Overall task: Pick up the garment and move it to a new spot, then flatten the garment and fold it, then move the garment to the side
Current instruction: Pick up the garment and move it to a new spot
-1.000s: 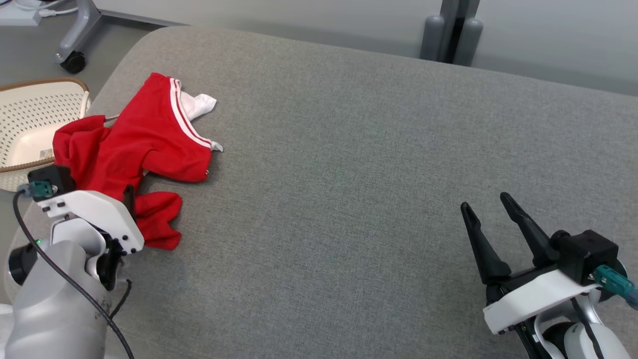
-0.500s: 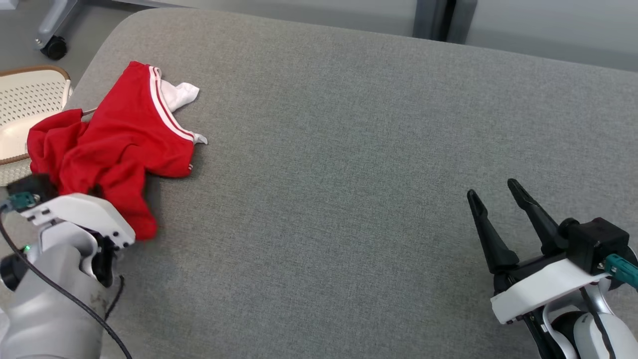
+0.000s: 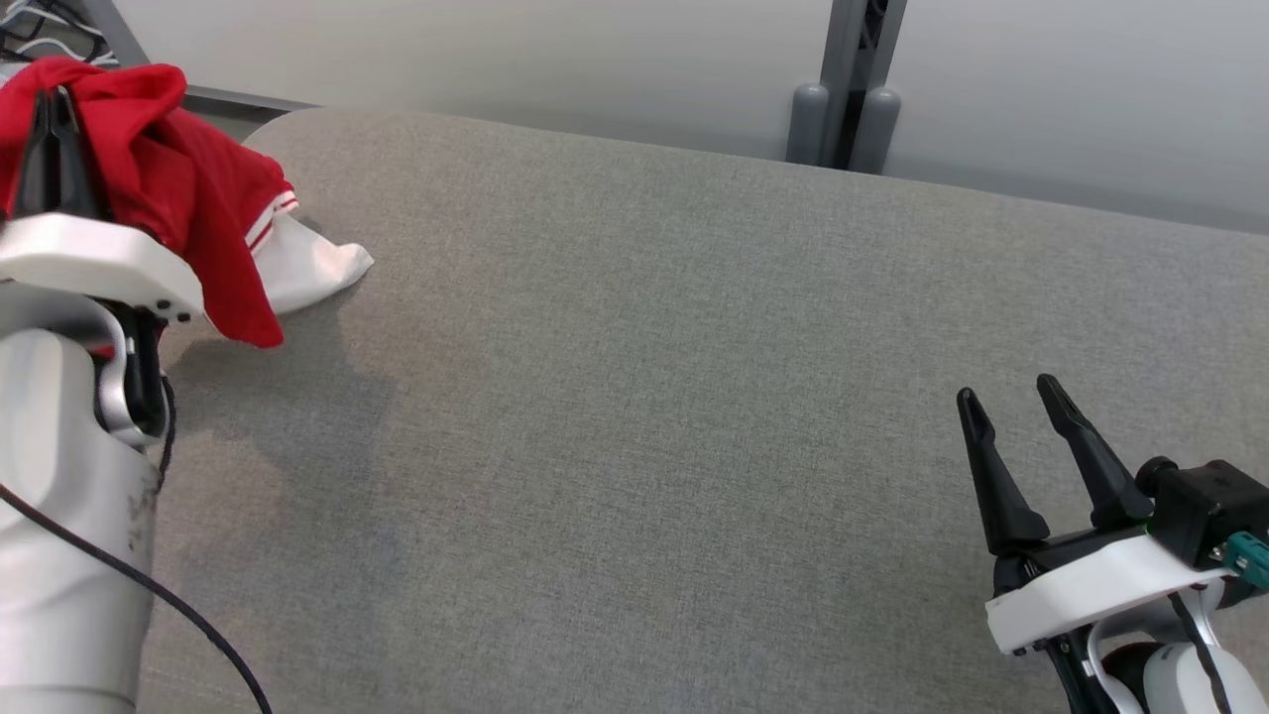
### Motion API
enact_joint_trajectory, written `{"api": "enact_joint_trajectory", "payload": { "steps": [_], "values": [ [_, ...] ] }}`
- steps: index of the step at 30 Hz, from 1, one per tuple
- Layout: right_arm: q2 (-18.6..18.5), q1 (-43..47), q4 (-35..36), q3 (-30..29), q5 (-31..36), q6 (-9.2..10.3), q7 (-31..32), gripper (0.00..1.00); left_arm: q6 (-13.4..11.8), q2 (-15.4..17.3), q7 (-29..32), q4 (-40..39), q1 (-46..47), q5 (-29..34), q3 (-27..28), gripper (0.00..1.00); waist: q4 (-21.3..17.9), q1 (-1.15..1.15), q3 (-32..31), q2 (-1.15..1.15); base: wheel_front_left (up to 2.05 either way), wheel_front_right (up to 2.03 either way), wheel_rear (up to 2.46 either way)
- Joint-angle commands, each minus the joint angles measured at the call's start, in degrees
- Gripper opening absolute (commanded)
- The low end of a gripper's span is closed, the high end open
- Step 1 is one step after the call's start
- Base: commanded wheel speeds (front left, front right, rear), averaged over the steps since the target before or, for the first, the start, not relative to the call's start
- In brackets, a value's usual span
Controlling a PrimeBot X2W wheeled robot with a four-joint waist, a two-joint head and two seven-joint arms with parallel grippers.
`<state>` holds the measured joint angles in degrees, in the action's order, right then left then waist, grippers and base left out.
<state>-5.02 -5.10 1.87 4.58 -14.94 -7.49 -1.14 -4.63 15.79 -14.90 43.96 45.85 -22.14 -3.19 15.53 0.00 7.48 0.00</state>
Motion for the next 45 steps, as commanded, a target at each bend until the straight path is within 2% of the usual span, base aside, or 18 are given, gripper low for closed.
{"api": "enact_joint_trajectory", "payload": {
  "steps": [1,6,8,12,16,21,27,34,40,45],
  "values": [
    [0.3,1.0,-0.2,0.1,-0.2,-0.02,-0.6,1.0,-0.7,-0.6,-0.1,-3.0,-3.3,0.9,0.1,0.0,-0.8,0.0,-1.0,0.0,0.0,0.0,0.0],
    [0.9,1.7,-0.6,0.1,-0.6,-0.02,-1.2,1.0,-2.5,-2.6,-0.2,-17.8,-12.7,3.8,-1.8,0.0,-2.2,0.0,-2.0,0.0,0.0,0.0,0.0],
    [1.0,1.8,-0.8,0.1,-0.7,-0.02,-1.2,1.0,-2.9,-3.1,0.0,-20.2,-14.7,4.3,-2.5,0.0,-2.5,0.0,-2.2,0.0,0.0,0.0,0.0],
    [1.4,1.7,-0.9,-0.4,-0.9,-0.02,-1.7,1.0,-3.6,-4.7,3.3,-29.5,-21.5,4.9,-5.5,0.0,-4.4,0.0,-2.0,0.0,0.0,0.0,0.0],
    [1.6,0.6,-0.8,-0.6,-1.1,-0.02,-2.2,1.0,-4.9,-5.3,5.8,-37.2,-26.3,5.8,-7.6,0.0,-7.4,0.0,-1.1,0.0,0.0,0.0,0.0],
    [1.8,-0.1,-1.7,0.2,-1.5,-0.02,-2.9,1.0,-4.7,-5.9,8.7,-42.5,-28.9,7.3,-11.3,0.0,-12.6,0.0,0.3,0.0,0.0,0.0,0.0],
    [1.9,-1.6,-3.1,2.3,-2.6,-0.02,-4.4,1.0,-3.1,-6.7,11.3,-43.8,-27.9,8.2,-15.5,0.0,-21.2,0.0,2.8,0.0,0.0,0.0,0.0],
    [2.0,-3.0,-5.5,2.5,-4.3,-0.02,-7.0,1.0,-0.7,-8.6,13.6,-41.1,-26.8,8.7,-20.9,0.0,-30.5,0.0,6.2,0.0,0.0,0.0,0.0],
    [2.1,-3.6,-7.7,2.9,-6.4,-0.02,-9.1,1.0,1.6,-10.3,14.3,-35.9,-25.4,8.0,-25.2,0.0,-35.1,0.0,8.6,0.0,0.0,0.0,0.0],
    [2.0,-4.3,-9.0,3.9,-7.5,-0.02,-10.4,1.0,2.7,-11.3,13.4,-31.2,-24.0,7.2,-26.8,0.0,-36.3,0.0,9.8,0.0,0.0,0.0,0.0]
  ]
}}
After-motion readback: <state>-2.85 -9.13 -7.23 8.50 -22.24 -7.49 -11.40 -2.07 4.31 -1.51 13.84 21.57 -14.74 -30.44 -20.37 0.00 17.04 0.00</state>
